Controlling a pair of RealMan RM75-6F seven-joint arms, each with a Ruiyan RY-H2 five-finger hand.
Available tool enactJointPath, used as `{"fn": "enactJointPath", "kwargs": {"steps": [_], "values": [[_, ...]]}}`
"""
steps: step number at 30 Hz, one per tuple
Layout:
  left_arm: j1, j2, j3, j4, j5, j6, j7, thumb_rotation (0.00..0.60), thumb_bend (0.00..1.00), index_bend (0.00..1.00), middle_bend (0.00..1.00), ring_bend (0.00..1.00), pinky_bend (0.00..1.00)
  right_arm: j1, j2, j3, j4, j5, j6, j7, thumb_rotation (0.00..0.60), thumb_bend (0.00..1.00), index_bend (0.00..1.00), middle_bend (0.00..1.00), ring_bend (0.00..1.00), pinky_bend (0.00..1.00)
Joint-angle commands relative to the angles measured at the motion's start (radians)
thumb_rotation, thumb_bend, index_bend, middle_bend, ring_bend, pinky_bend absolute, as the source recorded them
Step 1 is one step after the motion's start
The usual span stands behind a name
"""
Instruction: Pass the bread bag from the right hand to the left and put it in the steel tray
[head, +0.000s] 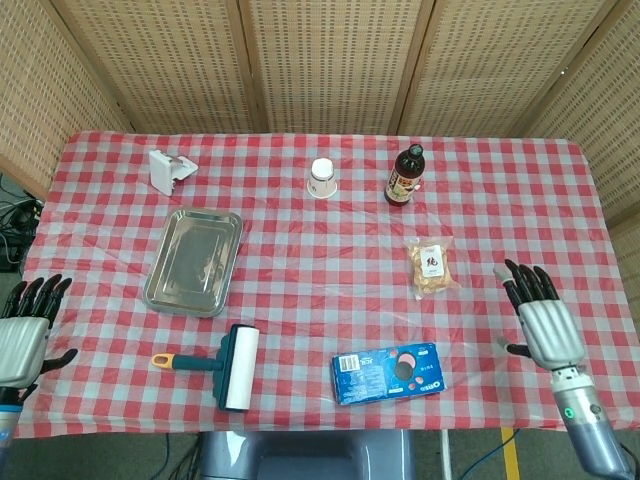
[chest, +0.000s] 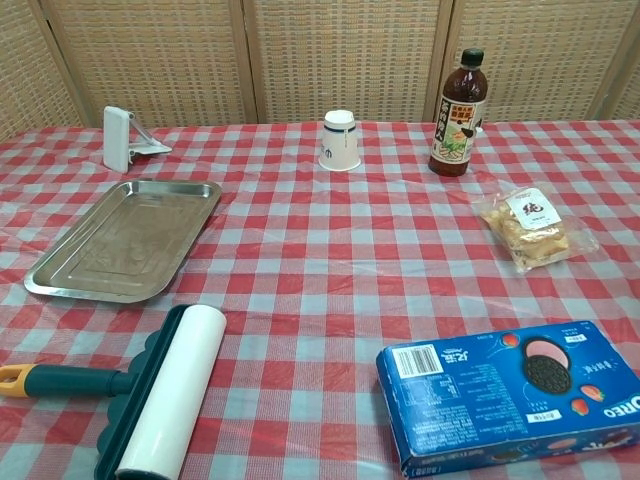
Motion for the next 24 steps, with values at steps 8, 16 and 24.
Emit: {"fn": "enactJointPath", "kwargs": {"steps": [8,16,24], "values": [[-0.006,0.000,-0.009,0.015,-0.015,-0.008,-0.017,0.600,0.02,0.00,0.00,0.00,0.00,0.235,-0.061,0.121,0.045,0.327,-0.320,-0.175,0.600,0.01,0.00,0.00,0.00,0.00],[-0.013,0.002,-0.022,0.031,-0.040,-0.023,-0.046,0.600,0.02,0.00,0.00,0.00,0.00,0.344,-0.169,0.109,0.195,0.501,-0.464,-0.244,0.600,0.01,0.00,0.00,0.00,0.00],[-0.026,-0.002,-0.023,0.050,-0.062,-0.057,-0.055,0.600,0.02,0.00,0.00,0.00,0.00,0.399,-0.255,0.090,0.298,0.574,-0.489,-0.288,0.600,0.01,0.00,0.00,0.00,0.00]]}}
